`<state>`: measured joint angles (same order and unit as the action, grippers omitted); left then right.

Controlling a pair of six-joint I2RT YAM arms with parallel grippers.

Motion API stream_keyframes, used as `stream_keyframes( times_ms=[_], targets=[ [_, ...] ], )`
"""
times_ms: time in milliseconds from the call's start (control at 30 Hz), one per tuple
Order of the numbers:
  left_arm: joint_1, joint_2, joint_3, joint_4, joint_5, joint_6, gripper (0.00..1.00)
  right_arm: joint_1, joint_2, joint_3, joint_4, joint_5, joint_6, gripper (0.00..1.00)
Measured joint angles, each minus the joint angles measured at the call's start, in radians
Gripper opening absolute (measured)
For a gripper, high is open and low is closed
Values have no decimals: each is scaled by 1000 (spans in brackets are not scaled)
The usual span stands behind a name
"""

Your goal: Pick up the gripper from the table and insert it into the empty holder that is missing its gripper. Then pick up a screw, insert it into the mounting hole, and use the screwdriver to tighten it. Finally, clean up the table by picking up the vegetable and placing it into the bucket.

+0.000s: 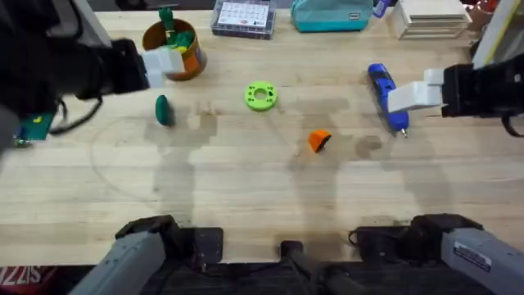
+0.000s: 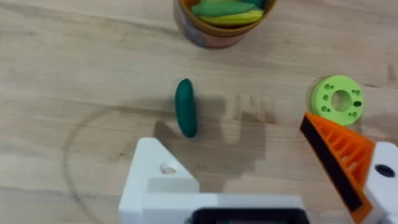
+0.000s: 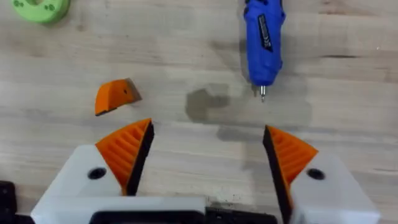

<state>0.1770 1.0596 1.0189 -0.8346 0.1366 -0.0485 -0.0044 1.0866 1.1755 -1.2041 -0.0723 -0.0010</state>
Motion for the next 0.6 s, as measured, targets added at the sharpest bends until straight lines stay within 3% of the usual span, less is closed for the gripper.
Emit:
stream_keyframes(
  times_ms=[200,367,600],
  targets=[
    [-40,-254,-377,297,27,-76,985,0,0,0,-29,0,0,994],
    [-52,-469,-638,398,38,-156,985,0,0,0,-30,0,0,994],
    [-52,-698,-753,460,47,-223,985,0,0,0,-30,0,0,994]
  ],
)
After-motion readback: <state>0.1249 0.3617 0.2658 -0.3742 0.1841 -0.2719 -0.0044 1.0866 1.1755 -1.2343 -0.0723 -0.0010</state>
